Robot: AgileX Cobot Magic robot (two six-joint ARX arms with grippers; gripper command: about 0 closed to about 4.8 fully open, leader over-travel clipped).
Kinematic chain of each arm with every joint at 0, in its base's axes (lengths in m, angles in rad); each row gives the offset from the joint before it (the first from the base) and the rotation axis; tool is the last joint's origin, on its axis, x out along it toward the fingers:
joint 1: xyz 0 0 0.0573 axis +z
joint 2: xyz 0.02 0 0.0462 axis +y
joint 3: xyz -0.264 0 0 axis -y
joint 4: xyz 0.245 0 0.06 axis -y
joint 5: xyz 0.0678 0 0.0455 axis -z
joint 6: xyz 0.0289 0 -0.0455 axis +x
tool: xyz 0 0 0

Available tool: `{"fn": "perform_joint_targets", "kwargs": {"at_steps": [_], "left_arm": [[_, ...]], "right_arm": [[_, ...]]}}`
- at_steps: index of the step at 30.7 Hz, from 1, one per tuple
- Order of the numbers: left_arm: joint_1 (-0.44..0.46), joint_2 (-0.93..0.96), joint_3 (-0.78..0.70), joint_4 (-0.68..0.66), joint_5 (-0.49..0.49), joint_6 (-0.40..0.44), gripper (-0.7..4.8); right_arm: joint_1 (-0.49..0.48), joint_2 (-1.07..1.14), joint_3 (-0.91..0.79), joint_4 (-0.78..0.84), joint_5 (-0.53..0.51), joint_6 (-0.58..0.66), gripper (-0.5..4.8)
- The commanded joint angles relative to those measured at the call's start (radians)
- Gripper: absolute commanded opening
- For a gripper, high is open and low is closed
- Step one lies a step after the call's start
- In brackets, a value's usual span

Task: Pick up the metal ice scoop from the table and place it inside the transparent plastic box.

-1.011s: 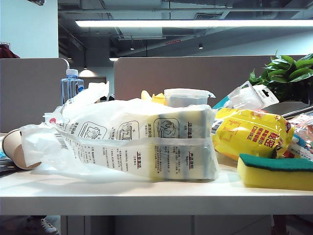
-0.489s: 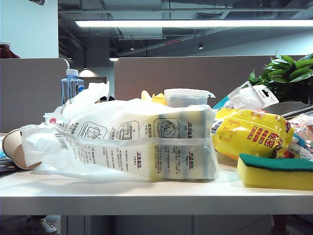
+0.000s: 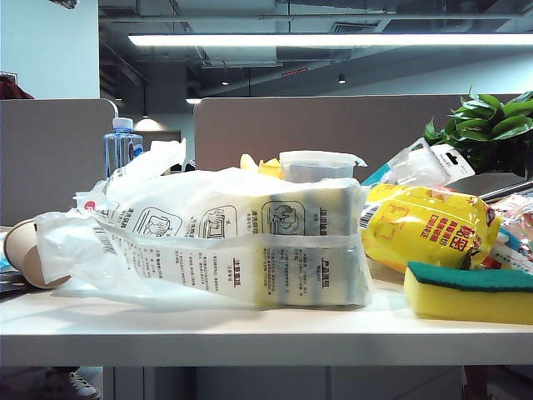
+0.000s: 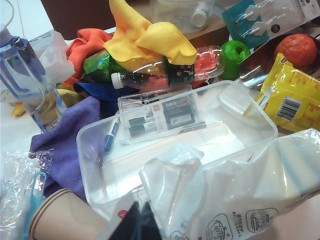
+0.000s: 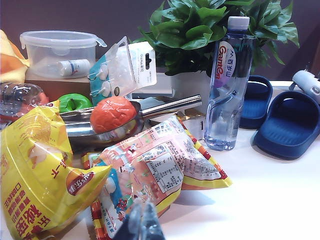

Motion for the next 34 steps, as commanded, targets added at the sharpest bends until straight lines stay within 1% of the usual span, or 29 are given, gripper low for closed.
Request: {"fn": "perform_joint_targets", "kwargs": {"at_steps": [1,7,20,34], "left_arm": [[-0.003,-0.002,0.004,0.013,0.003,0.004,-0.05],[-0.016,-0.002,0.004,0.013,0.002,0.004,-0.05],[-0.172,-0.002,0.004,0.013,0.001,0.004,-0.05],[-0.177,-0.002,0.004,0.013,0.004,0.004,-0.05]], "right_arm": [[0.000,0.000,0.002,0.016,-0.001,0.002,0.13],[0.000,0.000,0.002,0.016,-0.001,0.002,0.14],[0.000,0.000,0.002,0.016,-0.001,0.002,0.13],[0.000,0.000,0.002,0.016,-0.001,0.002,0.13]]}}
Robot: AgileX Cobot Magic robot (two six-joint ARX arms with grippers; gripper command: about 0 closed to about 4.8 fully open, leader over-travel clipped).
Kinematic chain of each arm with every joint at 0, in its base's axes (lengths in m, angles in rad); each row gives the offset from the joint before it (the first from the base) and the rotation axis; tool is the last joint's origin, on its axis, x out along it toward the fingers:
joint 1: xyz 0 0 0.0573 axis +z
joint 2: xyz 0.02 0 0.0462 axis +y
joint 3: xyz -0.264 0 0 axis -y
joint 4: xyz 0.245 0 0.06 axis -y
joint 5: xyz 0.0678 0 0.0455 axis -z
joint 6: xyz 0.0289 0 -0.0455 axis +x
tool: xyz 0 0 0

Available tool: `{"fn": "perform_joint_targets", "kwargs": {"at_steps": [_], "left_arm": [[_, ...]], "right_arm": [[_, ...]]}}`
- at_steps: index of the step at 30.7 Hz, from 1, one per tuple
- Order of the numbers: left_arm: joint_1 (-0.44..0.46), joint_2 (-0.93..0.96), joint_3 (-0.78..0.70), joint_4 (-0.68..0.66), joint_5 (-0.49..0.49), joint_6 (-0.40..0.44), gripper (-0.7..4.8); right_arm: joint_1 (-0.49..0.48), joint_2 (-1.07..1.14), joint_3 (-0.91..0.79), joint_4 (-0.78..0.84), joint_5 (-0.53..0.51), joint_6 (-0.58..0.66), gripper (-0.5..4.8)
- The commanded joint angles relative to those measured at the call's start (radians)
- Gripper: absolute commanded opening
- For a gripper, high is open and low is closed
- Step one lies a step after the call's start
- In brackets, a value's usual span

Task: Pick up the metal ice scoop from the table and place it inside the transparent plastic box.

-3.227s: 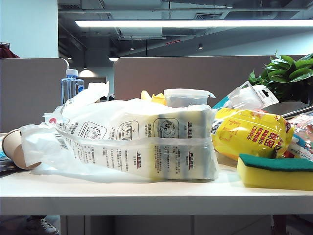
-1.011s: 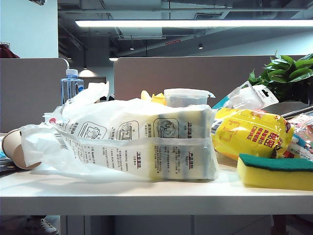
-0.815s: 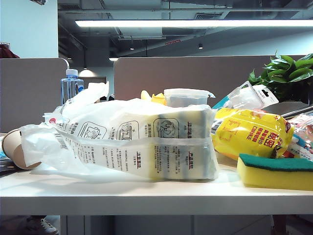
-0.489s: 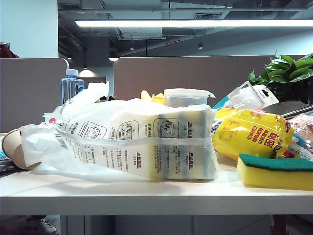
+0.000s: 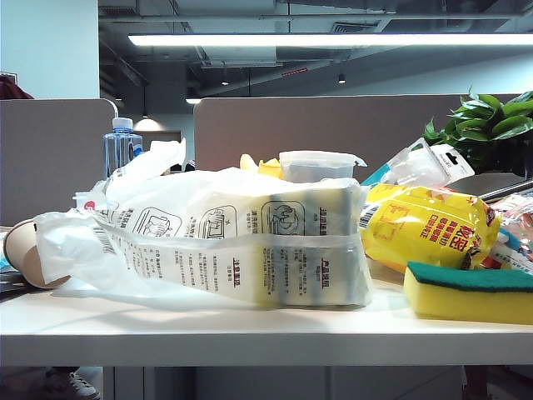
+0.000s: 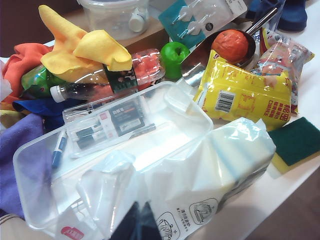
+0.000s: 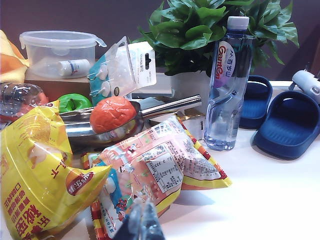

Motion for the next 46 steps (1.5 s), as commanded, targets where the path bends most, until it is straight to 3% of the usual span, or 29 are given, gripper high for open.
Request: {"fn": "perform_joint_targets", "kwargs": {"at_steps": [1,15,19,24,26,37,41,44,46], "left_arm": [[0.000,-0.002,0.004,0.013,0.004,0.004,-0.05],[0.000,-0.002,0.004,0.013,0.003,0.004,-0.05],[0.000,-0.002,0.004,0.013,0.004,0.004,-0.05],[0.000,-0.002,0.004,0.013,0.003,0.004,-0.05],[0.000,-0.002,0.004,0.013,0.004,0.004,-0.05],[0.000,-0.002,0.004,0.013,0.004,0.004,-0.05],[0.000,-0.002,0.004,0.013,0.004,0.004,-0.05],[0.000,-0.002,0.004,0.013,0.003,0.004,-0.05],[0.000,-0.002,0.004,0.013,0.004,0.004,-0.05]], "right_arm": [[0.000,0.000,0.002,0.016,-0.001,0.002,0.13],[0.000,0.000,0.002,0.017,-0.002,0.006,0.13],[0.001,0.000,0.002,0.067,-0.081,0.118,0.13],[0.001,0.000,0.033,0.156,-0.089,0.370,0.13],[0.002,0.000,0.063,0.156,-0.102,0.401,0.14],[0.002,0.000,0.096,0.185,-0.351,0.399,0.13],[0.001,0.000,0.096,0.177,-0.249,0.412,0.14],[0.000,0.007,0.097,0.165,-0.074,0.537,0.62],[-0.001,0.041,0.106,0.159,-0.009,0.636,0.88]]}}
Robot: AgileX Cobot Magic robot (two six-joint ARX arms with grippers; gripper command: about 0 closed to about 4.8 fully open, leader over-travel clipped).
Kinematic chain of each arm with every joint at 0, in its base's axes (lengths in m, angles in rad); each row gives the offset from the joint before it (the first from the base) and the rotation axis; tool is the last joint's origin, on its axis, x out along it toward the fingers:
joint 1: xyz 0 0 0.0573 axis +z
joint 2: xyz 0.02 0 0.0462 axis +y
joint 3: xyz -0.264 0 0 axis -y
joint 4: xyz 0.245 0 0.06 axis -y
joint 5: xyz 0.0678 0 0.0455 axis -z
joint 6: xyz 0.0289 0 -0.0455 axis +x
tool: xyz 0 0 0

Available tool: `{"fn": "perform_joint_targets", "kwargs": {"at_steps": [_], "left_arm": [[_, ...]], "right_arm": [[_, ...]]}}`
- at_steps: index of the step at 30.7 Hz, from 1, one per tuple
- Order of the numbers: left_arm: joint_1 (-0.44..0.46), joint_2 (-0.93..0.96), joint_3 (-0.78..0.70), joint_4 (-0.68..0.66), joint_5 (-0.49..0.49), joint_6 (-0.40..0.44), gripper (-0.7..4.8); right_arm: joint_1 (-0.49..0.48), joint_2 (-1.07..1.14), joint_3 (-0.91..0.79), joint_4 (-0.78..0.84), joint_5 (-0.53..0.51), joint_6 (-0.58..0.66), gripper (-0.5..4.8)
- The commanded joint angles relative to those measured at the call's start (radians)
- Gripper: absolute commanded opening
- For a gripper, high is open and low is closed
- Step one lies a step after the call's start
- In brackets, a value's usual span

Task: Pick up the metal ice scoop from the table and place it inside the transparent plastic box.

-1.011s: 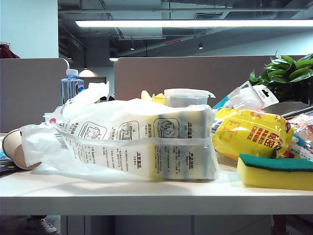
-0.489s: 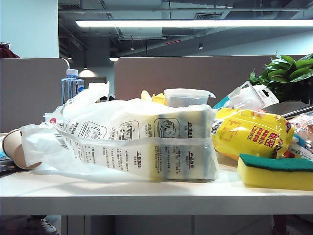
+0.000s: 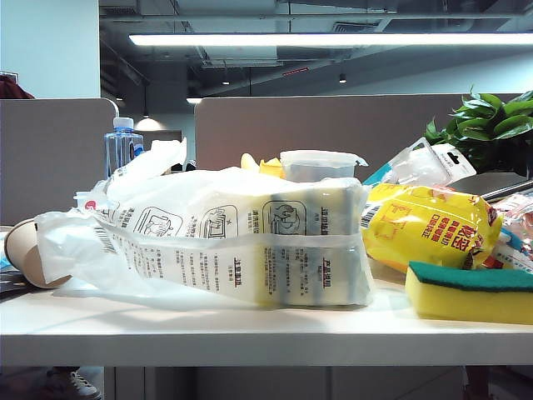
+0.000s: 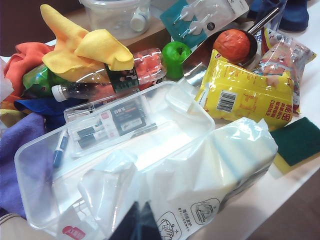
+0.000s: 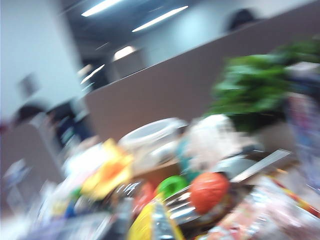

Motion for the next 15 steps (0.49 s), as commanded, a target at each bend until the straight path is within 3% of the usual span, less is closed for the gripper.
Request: {"fn": "perform_joint_targets", "kwargs": {"at_steps": [1,3,10,13,15], "left_arm": [[0.000,-0.002,0.004,0.013,0.004,0.004,-0.05],[0.000,-0.002,0.004,0.013,0.004,0.004,-0.05],[0.000,-0.002,0.004,0.013,0.003,0.004,-0.05],[0.000,-0.002,0.004,0.013,0.004,0.004,-0.05],[0.000,-0.002,0.004,0.013,0.003,0.004,-0.05]], "right_arm": [[-0.002,0.072,0.021,0.001,0.122,0.182,0.90],[-0.002,0.151,0.040,0.011,0.123,0.220,0.95],[-0.008,0.636,0.206,0.259,0.119,0.307,3.16],[-0.031,0.839,0.317,0.302,0.090,0.371,4.79],[-0.045,0.959,0.395,0.306,0.063,0.444,4.79]]}}
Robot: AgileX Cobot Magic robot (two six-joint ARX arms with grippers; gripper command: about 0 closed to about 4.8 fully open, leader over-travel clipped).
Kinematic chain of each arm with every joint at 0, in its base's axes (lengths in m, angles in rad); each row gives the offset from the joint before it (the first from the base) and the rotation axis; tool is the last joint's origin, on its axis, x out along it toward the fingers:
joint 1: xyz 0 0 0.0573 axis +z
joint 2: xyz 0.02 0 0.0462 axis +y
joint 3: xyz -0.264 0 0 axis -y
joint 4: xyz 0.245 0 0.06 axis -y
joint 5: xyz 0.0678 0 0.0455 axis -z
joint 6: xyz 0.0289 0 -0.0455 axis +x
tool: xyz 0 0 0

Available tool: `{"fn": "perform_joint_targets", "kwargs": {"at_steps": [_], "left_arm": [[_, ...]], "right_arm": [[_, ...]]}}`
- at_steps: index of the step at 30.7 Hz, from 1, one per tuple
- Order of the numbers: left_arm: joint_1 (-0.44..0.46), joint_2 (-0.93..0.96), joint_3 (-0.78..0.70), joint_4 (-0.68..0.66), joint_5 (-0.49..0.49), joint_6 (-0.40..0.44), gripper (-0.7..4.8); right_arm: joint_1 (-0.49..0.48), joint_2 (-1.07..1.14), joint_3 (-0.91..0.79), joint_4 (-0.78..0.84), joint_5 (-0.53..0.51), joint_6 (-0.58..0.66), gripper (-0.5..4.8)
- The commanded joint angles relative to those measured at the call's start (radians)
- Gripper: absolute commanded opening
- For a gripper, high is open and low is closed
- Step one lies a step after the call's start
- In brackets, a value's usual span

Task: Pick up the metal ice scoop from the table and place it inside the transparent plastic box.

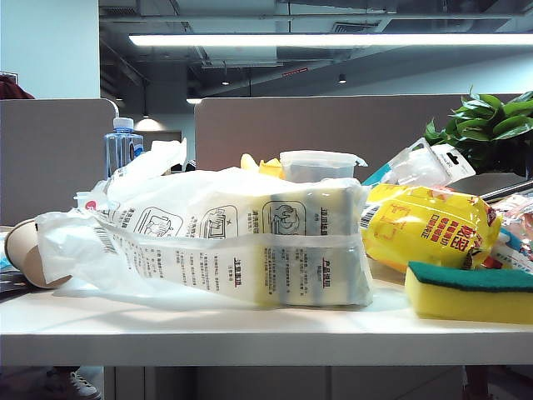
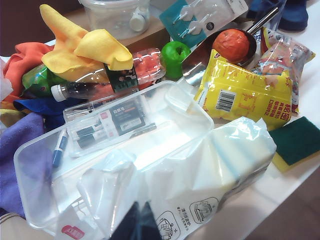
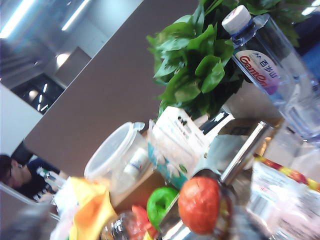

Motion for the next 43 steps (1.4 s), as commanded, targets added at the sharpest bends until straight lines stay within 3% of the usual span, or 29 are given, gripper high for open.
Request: {"fn": "perform_joint_targets", "kwargs": {"at_steps": [1,6,13,21,43], "left_arm": [[0.000,-0.002,0.004,0.014,0.002,0.004,-0.05],[0.000,-0.003,0.004,0.013,0.001,0.004,-0.05],[0.000,-0.003,0.004,0.014,0.001,0.004,-0.05],[0.000,-0.002,0.004,0.013,0.001,0.004,-0.05],[0.000,-0.002,0.004,0.013,0.002,0.004,-0.05]], "right_arm": [[-0.019,0.151,0.102,0.019,-0.042,0.134,4.79],[-0.035,0.348,0.233,0.018,-0.051,0.263,4.79],[-0.053,0.535,0.336,0.021,-0.003,0.288,4.79],[-0.090,0.718,0.462,0.028,-0.094,0.338,4.79],[-0.134,0.887,0.530,0.070,-0.082,0.340,4.79]]}}
